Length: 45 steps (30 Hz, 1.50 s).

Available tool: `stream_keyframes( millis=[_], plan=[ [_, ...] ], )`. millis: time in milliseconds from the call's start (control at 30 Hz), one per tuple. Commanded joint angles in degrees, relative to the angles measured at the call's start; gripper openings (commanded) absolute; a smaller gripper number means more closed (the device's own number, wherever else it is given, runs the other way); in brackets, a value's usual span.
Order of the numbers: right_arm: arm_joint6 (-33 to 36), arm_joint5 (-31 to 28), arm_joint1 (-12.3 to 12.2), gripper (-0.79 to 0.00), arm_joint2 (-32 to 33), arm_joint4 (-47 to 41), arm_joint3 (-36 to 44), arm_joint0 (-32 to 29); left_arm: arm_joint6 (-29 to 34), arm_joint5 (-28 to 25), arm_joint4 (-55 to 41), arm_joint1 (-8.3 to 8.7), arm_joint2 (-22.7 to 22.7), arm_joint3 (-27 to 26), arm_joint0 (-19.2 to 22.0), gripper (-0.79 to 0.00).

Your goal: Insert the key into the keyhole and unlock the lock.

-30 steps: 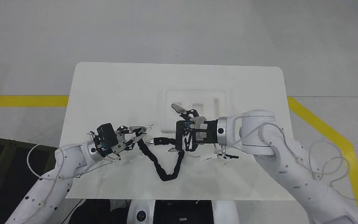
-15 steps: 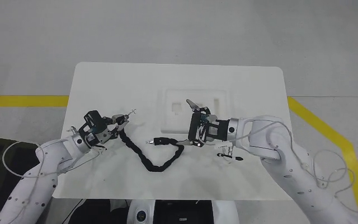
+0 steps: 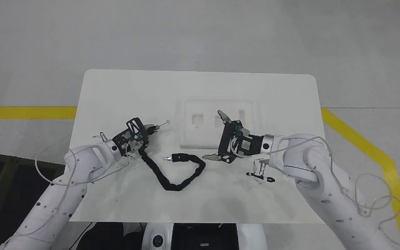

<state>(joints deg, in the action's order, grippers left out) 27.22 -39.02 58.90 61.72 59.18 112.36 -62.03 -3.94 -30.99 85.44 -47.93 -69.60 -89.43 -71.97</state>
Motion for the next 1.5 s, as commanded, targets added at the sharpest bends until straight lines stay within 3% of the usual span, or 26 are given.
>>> stream_keyframes(
  millis=[0, 33, 67, 133, 167, 400, 567, 667, 867, 1100, 1133, 1167, 1200, 1233, 1467],
  plan=[
    [-0.2, 0.0, 0.0, 0.000, 0.2, 0.1, 0.2, -0.3, 0.6, 0.1, 0.5, -0.30, 0.9, 0.1, 0.7, -0.594],
    [-0.2, -0.1, -0.1, 0.000, 0.3, 0.1, 0.2, -0.4, 0.9, 0.3, 1.0, -0.41, 1.2, 0.1, 1.0, -0.449],
    [-0.3, -0.1, -0.1, 0.000, 0.4, 0.2, 0.2, -0.5, 1.0, 0.5, 1.1, -0.53, 1.5, 0.2, 1.2, -0.360],
    [-0.5, -0.1, -0.1, 0.000, 0.4, 0.3, 0.3, -0.6, 1.0, 0.6, 1.2, -0.72, 1.8, 0.5, 1.6, -0.049],
    [-0.6, -0.1, -0.1, 0.000, 0.3, 0.3, 0.3, -0.7, 0.8, 0.8, 1.0, -0.82, 1.9, 0.6, 1.7, 0.000],
    [-2.4, -0.4, 0.0, 0.000, 0.6, 0.7, 0.3, -0.8, -4.8, -1.9, -3.7, -0.99, 0.2, 2.2, 1.1, 0.000],
    [-5.8, -0.8, -0.1, 0.000, 1.5, 2.4, 0.5, -1.5, -11.6, -5.1, -7.0, -0.55, -3.4, 2.4, -0.7, 0.000],
    [-8.0, -0.4, -0.2, 0.000, 2.6, 3.5, 0.2, -2.4, -16.9, -4.3, -5.5, -0.15, -6.1, 1.2, -2.4, 0.000],
    [-11.0, 4.1, -0.9, 0.000, 8.8, 6.5, 0.4, -6.4, -27.8, -5.0, -5.9, 0.58, -12.3, 1.2, -5.6, 0.000],
    [-15.7, 10.7, -1.6, 0.000, 17.8, 8.6, 1.9, -13.4, -29.1, -7.0, -7.2, 1.17, -18.0, 4.0, -5.2, 0.000],
    [-16.1, 10.4, -1.7, -0.493, 18.5, 9.2, 2.3, -14.0, -29.0, -7.1, -7.3, 1.22, -18.6, 4.3, -5.0, 0.000],
    [-15.6, 10.1, -1.8, -0.505, 18.8, 10.8, 2.9, -14.3, -29.0, -7.3, -7.4, 1.26, -19.1, 4.5, -4.9, 0.000],
    [-14.5, 10.2, -1.9, -0.169, 18.9, 12.6, 3.6, -14.3, -29.0, -7.6, -7.4, 1.31, -19.5, 4.7, -4.7, 0.000],
    [-14.2, 11.3, -1.9, 0.000, 19.0, 12.9, 4.2, -14.4, -29.0, -7.9, -7.5, 1.36, -20.1, 5.0, -4.6, 0.000],
    [-12.2, 15.2, -1.8, 0.000, 21.7, 14.4, 7.3, -14.7, -29.5, -8.6, -8.8, 1.38, -22.1, 5.9, -4.3, 0.000]
  ],
)
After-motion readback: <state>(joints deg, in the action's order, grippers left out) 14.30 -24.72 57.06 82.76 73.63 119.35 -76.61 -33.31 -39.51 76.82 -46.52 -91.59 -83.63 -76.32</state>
